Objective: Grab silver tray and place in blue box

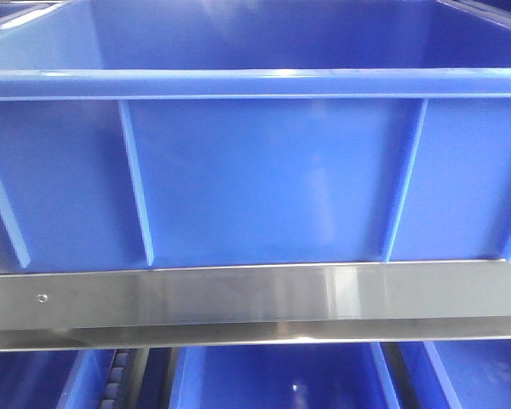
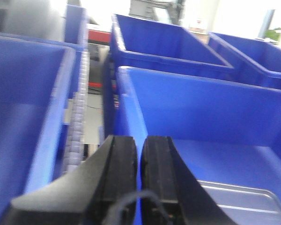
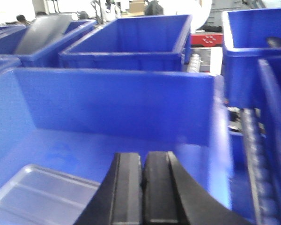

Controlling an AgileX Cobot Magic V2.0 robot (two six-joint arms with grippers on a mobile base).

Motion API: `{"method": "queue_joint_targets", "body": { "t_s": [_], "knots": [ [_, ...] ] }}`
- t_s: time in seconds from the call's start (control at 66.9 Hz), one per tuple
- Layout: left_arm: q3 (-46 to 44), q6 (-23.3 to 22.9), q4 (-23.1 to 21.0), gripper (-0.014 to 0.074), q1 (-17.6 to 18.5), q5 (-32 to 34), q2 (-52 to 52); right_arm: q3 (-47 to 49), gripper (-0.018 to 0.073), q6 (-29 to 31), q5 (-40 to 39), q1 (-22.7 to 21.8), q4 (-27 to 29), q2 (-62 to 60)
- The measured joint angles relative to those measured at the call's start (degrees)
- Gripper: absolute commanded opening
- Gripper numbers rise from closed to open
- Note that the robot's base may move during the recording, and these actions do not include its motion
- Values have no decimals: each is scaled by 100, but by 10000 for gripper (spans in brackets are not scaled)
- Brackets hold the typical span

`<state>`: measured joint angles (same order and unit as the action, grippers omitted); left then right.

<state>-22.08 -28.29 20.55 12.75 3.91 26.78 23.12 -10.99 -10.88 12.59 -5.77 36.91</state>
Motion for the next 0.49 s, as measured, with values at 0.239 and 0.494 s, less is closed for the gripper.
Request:
{"method": "queue_joint_targets", "body": {
  "t_s": [0.239,0.494],
  "knots": [
    [195,0,-39,15,-32,-807,-1169,-636,50,-2,592,-34,4,-1576],
    [435,0,86,15,-37,-2364,-2689,-986,50,-67,1853,-34,64,-3494]
  ]
}}
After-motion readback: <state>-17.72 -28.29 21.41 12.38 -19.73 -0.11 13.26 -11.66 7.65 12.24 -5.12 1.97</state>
